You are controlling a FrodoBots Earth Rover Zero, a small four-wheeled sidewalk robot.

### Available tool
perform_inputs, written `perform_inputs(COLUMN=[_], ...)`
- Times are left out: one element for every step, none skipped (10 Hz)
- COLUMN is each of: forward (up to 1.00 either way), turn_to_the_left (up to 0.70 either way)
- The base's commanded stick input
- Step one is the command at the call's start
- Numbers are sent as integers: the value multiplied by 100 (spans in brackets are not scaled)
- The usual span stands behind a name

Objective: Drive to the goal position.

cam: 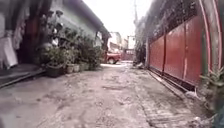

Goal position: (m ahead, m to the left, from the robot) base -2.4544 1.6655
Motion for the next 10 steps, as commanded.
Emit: perform_inputs(forward=[30,30,30,30,30,30,30,30,30,30], turn_to_the_left=[0,0,0,0,-11,-27,-16,0,0,0])
